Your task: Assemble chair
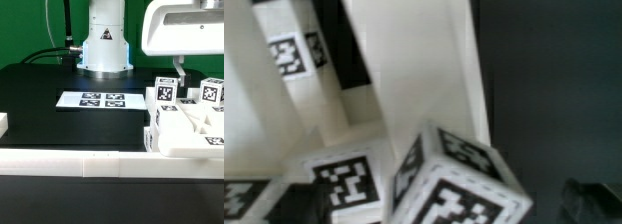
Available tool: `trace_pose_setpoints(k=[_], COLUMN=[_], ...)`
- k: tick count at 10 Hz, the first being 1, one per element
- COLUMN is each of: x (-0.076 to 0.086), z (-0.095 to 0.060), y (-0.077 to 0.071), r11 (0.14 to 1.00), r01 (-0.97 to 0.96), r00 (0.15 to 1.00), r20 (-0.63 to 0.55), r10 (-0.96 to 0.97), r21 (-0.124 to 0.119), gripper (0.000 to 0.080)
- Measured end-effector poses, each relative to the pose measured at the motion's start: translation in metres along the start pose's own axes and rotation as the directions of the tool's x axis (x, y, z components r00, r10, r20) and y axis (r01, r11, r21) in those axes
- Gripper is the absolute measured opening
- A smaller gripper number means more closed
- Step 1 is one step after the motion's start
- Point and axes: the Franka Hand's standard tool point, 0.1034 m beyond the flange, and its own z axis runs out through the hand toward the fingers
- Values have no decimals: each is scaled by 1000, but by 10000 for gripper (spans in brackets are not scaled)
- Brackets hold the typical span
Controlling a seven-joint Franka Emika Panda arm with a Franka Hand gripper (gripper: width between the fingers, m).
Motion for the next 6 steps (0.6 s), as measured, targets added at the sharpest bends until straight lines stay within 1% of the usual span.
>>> trace_pose_setpoints(k=[2,4,6], x=[0,0,-2], z=[0,1,0], y=[1,1,-6], r11=[978,921,876], r01=[208,390,482], r00=[978,921,876], r20=[1,2,0], r10=[-208,-390,-482], r21=[0,1,5], gripper=[649,649,649])
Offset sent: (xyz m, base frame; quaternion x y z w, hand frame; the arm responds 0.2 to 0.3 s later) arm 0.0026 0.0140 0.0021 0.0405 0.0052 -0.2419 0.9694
